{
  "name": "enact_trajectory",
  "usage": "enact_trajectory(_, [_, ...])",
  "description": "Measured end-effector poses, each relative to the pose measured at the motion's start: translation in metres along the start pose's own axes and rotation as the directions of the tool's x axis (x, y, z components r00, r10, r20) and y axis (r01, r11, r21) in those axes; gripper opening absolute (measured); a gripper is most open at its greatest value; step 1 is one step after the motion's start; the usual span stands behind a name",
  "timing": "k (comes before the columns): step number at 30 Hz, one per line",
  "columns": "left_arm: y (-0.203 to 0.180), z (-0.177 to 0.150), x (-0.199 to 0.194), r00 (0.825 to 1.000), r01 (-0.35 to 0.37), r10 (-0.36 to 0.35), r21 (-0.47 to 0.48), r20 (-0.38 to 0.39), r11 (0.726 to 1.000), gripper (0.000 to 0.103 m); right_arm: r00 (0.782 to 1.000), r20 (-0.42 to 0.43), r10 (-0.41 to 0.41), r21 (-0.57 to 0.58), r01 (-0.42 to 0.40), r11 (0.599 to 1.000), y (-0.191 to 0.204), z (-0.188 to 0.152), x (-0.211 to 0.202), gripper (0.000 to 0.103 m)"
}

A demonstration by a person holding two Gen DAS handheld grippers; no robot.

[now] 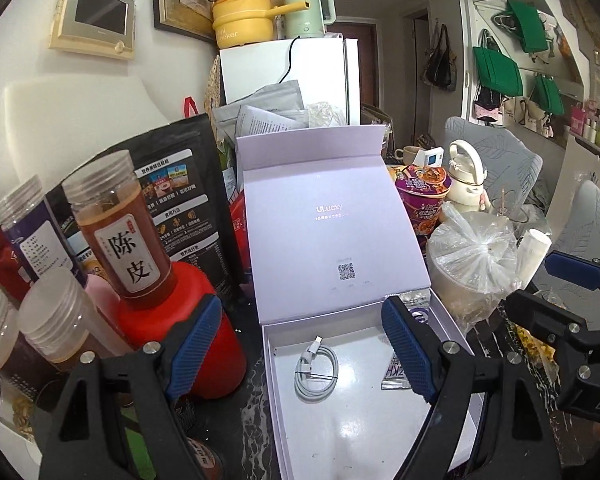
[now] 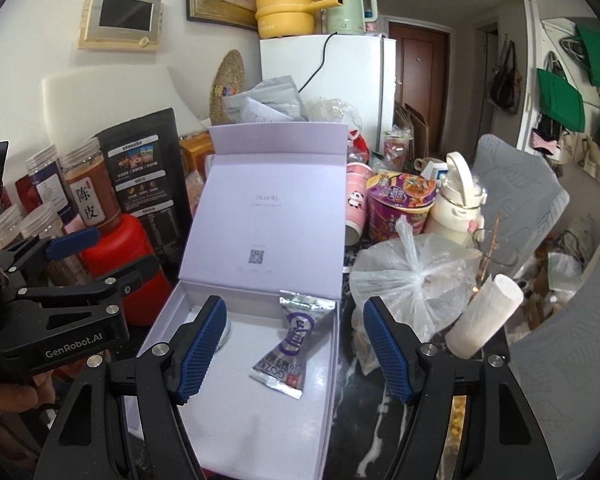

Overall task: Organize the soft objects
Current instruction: 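Lower both items into the white box and open both grippers, then withdraw both grippers from the box back over the table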

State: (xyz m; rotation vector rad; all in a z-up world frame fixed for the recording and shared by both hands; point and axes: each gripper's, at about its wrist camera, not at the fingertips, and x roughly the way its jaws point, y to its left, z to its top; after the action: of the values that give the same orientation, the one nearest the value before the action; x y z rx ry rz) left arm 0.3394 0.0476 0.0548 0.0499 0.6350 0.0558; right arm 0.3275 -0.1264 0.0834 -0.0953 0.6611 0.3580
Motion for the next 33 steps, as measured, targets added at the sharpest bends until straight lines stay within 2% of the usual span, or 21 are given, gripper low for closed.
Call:
enact_trajectory(8, [0.001,-0.001,-0.063,0.997,0.009,-0.009,0.006,0.076,1.0,0.083,0.998,0.061,-0.001,-0.015,0.002,1.0,0.014,-0.002,-0.052,0.072])
enact_trajectory(20, [0.004,-0.018,-0.135,0.989,0.024,-0.025,0.012,0.144,1.0,0.083,0.992,0.127,-0.013,-0.04,0.018,0.999,0.037,-0.025,-0.123,0.072])
enact_trajectory(33, [0.001,-0.056,-0.186,0.985,0.061,-0.063,0.018,0.158,0.998,0.083,0.989,0.147,-0.024,-0.021,0.028,0.999,0.046,-0.066,-0.173,0.072])
